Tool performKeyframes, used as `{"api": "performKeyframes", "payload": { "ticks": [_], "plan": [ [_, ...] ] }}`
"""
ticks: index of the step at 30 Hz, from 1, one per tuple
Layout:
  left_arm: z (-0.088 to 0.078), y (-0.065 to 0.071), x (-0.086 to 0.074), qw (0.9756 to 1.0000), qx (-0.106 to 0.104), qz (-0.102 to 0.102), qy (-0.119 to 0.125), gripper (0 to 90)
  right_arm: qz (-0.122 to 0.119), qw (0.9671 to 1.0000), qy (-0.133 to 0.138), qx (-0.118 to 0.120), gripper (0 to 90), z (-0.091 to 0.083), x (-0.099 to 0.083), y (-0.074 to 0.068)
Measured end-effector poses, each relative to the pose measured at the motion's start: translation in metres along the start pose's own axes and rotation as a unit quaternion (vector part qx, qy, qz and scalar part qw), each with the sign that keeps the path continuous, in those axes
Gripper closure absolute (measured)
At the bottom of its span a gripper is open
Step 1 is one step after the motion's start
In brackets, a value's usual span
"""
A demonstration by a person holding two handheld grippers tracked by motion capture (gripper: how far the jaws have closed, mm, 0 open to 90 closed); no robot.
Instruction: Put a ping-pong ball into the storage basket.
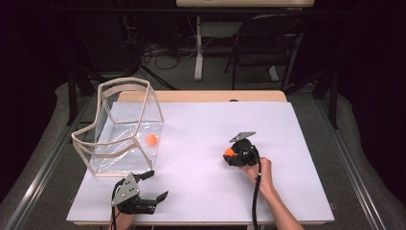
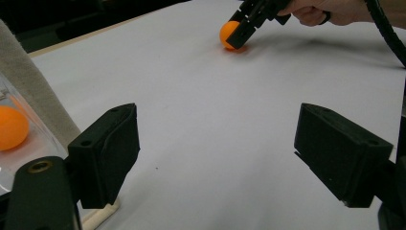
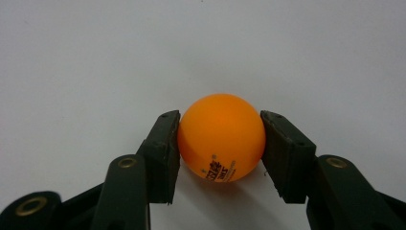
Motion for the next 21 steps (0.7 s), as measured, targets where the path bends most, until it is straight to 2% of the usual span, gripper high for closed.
{"api": "performKeyframes", "payload": {
  "ticks": [15, 21],
  "plan": [
    [0.000, 0.000, 0.000, 1.0000, 0.000, -0.001, 0.001, 15.7, -0.003, 0.9997, 0.021, 0.009, 50.8, -0.013, 0.007, -0.005],
    [0.000, 0.000, 0.000, 1.0000, 0.000, -0.002, 0.001, 15.7, -0.007, 0.9997, 0.021, 0.011, 50.8, -0.016, 0.009, -0.009]
  ]
}}
Point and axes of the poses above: each handheld gripper's, and its own axes: z roughly forward along the jaws, x roughly out of its top, y roughly to its right, the point moved 5 cm from there along z, roughly forward along the jaws, and after that the axes turned 8 degrees about x, right-handed, at the moved point
